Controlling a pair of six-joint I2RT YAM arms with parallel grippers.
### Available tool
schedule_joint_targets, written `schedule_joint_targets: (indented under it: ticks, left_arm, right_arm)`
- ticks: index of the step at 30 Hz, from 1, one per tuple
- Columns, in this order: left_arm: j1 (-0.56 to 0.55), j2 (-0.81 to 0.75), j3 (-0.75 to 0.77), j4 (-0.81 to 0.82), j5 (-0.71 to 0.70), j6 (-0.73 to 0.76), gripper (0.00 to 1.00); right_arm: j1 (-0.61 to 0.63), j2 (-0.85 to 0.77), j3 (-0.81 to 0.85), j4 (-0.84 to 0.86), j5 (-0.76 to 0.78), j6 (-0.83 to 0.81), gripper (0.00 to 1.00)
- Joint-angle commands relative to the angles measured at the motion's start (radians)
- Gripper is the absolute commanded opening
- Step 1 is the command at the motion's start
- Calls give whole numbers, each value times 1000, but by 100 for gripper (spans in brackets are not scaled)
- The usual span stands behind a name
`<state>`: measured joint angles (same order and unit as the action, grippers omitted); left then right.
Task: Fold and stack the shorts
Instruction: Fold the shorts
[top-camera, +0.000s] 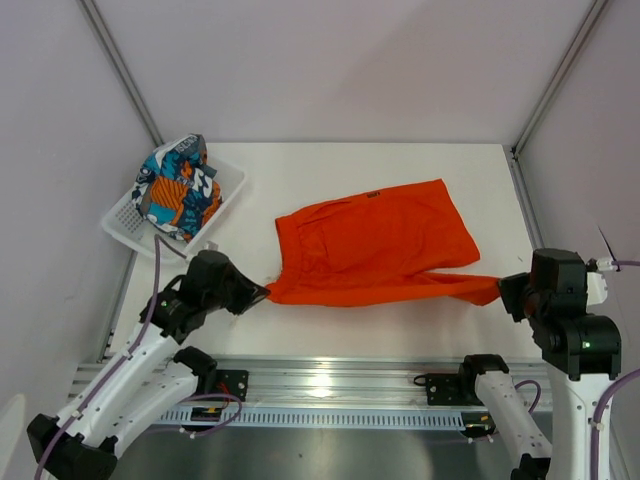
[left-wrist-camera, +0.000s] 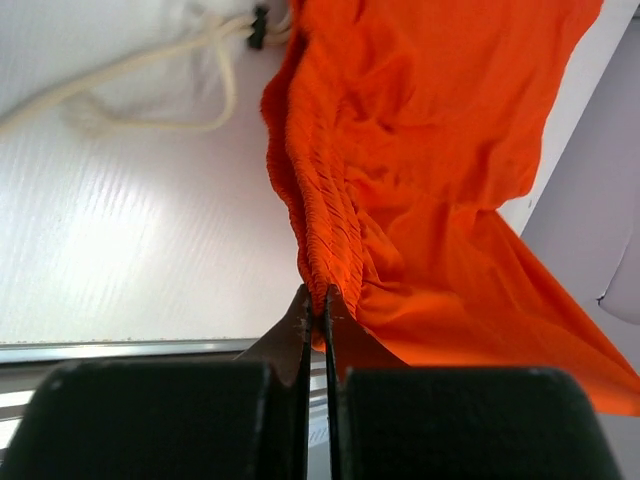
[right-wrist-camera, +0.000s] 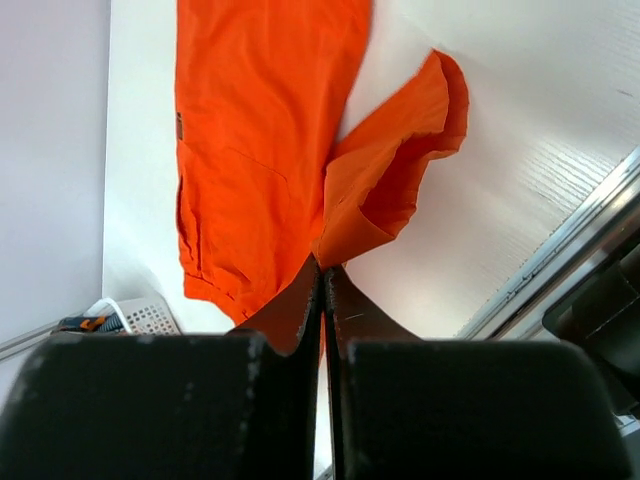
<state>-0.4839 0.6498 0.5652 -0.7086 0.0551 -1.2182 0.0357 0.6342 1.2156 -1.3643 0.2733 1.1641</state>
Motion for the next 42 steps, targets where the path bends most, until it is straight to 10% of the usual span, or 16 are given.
schedule_joint_targets:
  ticks: [1, 27, 42]
  left_arm:
    - [2, 85, 157, -87, -98, 71, 0]
    - [212, 513, 582, -60, -84, 167, 0]
    - [209, 308, 412, -71, -18, 144, 0]
  right_arm:
    - [-5, 59, 87, -7, 89, -21, 0]
    - [41, 633, 435, 205, 145, -145, 0]
    - [61, 366, 306, 90, 116, -126, 0]
